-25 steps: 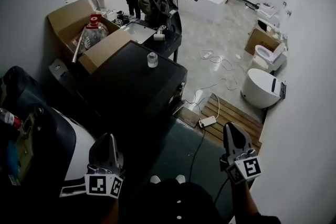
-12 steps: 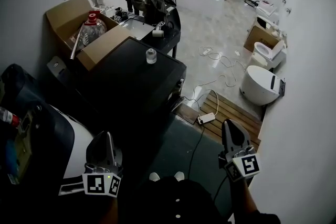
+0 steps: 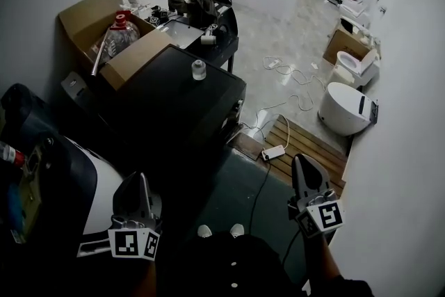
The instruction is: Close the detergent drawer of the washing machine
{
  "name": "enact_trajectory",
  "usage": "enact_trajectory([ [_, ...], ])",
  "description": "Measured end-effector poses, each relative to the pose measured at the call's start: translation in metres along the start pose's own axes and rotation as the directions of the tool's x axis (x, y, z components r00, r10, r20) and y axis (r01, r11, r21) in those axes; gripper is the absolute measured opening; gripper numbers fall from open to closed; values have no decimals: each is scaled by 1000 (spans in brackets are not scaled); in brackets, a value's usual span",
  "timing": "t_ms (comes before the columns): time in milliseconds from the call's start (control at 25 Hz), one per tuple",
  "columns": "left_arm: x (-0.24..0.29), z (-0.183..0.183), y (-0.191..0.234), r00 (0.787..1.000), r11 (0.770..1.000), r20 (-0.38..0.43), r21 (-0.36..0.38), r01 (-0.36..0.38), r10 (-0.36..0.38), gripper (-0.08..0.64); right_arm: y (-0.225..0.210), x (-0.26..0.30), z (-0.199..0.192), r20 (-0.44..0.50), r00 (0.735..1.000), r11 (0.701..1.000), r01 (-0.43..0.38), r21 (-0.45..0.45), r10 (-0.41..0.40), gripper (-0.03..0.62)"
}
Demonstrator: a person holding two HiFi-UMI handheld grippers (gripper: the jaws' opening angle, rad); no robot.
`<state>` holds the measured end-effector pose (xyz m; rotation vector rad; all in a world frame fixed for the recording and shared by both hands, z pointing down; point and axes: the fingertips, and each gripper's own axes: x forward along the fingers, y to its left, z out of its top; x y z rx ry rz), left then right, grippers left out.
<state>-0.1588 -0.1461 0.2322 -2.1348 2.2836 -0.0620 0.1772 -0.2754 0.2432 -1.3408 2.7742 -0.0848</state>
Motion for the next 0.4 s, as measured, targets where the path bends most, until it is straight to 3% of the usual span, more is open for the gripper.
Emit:
enact_trajectory([
  [400,-1,-2,0,1000,1000,-8,5,-8,8,15,2,5,-3,-7,1000,1000,-18,-4,18,32],
])
